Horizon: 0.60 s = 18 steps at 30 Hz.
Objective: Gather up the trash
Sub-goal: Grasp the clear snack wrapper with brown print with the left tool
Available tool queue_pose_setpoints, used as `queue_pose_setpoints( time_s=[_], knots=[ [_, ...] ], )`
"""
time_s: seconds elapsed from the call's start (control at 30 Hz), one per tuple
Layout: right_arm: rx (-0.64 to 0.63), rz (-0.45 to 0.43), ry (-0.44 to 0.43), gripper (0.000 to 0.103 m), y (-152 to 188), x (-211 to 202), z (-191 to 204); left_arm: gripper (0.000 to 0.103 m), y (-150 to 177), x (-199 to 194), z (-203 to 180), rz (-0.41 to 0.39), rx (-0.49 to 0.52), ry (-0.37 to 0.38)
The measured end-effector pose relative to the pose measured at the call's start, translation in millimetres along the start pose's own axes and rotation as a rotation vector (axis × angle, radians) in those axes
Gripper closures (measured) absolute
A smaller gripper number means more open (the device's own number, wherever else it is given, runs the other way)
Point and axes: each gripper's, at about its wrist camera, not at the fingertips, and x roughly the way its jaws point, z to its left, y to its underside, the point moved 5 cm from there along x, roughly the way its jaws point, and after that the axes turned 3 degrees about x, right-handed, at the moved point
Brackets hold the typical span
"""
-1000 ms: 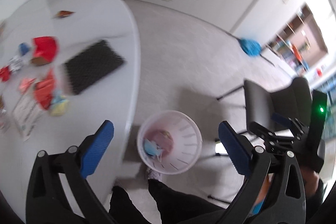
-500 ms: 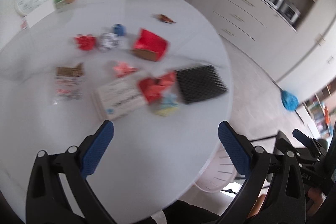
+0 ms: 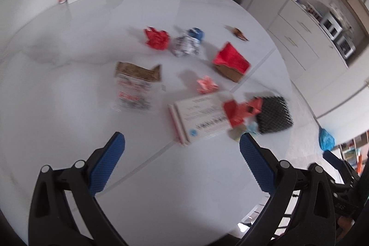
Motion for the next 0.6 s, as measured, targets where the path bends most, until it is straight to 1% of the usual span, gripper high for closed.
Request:
queue_pose_setpoints(
  time_s=[0.13, 0.2, 0.3, 0.33, 0.43, 0.5, 0.6],
  knots=[
    [0.006, 0.014, 0.001, 0.002, -7.9, 9.3, 10.7, 0.008, -13.1, 19.0, 23.0, 0.009, -0.004, -0.049],
    [0.014, 0.019, -0.001, 0.002, -13.2, 15.3, 15.4, 0.008, -21.4, 33.7, 36.0, 0.027, -0.021, -0.07],
    [0.014, 0.035, -0.003, 0.002, -21.3, 25.2, 23.3, 0.008, -34.9, 53.8, 53.9, 0.06, -0.09, -0.085],
    [0.009, 0.042, -0.002, 0.002, -24.6, 29.4, 26.4, 0.008, -39.1, 59.0, 58.9, 0.074, -0.122, -0.084],
    [-0.001, 0.052, -0.008, 0.002, -32.9, 40.0, 34.6, 0.008, -53.9, 75.6, 78.2, 0.126, -0.278, -0.104],
    [-0.006, 0.057, -0.015, 0.002, -39.0, 46.3, 37.9, 0.008, -59.2, 82.4, 85.2, 0.144, -0.369, -0.11],
    [-0.02, 0.064, -0.025, 0.002, -48.5, 56.6, 41.2, 0.008, -64.4, 99.7, 95.2, 0.185, -0.551, -0.108]
  ],
)
